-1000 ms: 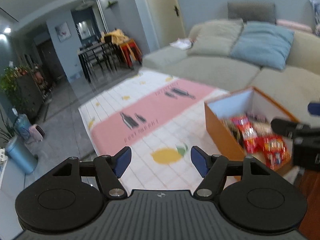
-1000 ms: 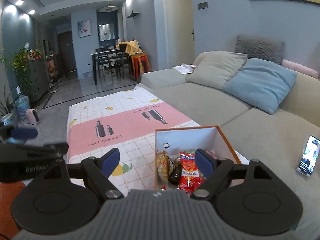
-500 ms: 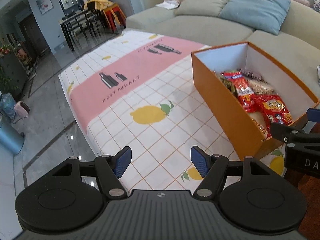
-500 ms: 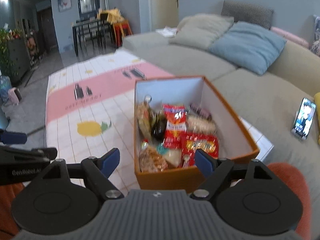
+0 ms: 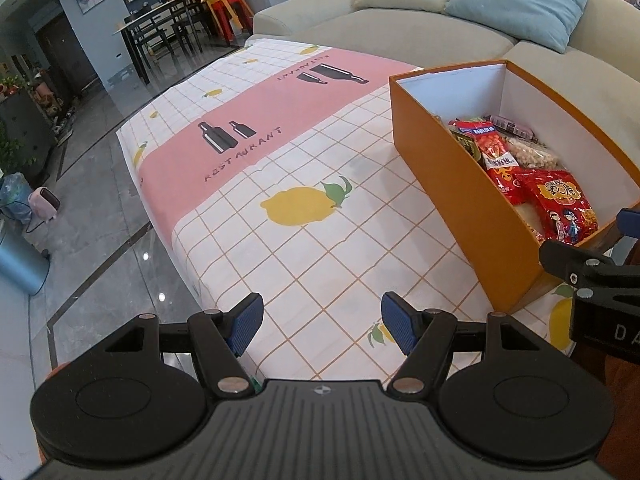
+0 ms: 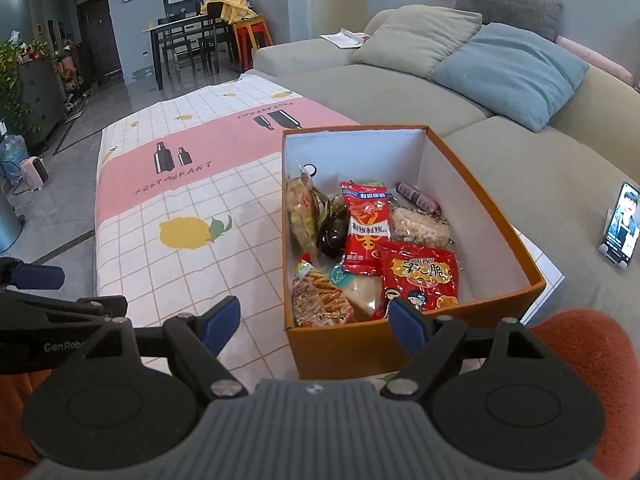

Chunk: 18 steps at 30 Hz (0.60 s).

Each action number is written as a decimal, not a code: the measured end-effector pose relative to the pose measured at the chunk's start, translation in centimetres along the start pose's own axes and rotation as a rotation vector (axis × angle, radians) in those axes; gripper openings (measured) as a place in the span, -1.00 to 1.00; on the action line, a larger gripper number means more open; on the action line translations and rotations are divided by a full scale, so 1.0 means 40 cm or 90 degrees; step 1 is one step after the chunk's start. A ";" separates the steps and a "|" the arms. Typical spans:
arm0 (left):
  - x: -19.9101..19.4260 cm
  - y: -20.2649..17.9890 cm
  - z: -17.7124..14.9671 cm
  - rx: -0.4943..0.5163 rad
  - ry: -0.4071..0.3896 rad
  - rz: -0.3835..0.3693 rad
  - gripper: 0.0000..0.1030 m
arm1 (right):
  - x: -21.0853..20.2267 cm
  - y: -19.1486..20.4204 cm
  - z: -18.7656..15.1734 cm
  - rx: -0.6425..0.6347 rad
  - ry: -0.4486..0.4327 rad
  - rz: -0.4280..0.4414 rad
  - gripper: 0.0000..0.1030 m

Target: Organize snacks

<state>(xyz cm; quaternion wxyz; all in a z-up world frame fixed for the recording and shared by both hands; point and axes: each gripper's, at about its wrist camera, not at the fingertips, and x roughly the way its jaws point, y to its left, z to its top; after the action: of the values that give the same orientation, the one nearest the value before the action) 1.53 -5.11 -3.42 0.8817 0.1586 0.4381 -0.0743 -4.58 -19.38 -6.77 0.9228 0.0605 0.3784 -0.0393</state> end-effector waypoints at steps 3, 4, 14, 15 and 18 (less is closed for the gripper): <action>-0.002 0.002 -0.001 -0.001 0.000 0.000 0.55 | -0.004 0.005 0.000 -0.010 -0.003 0.002 0.55; -0.001 0.003 -0.001 -0.002 0.000 0.000 0.55 | -0.006 0.007 -0.001 -0.012 -0.003 0.002 0.55; -0.008 0.016 0.000 -0.014 -0.001 -0.002 0.55 | -0.012 0.017 -0.002 -0.023 -0.007 0.005 0.55; -0.007 0.017 0.001 -0.014 -0.001 -0.003 0.55 | -0.012 0.018 -0.002 -0.025 -0.006 0.006 0.55; -0.005 0.016 0.001 -0.015 0.001 -0.003 0.55 | -0.011 0.021 -0.004 -0.027 -0.004 0.006 0.55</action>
<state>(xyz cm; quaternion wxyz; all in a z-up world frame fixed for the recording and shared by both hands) 1.63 -4.51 -3.10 0.8830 0.1474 0.4398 -0.0715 -4.89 -18.52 -6.50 0.9254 0.0425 0.3756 -0.0274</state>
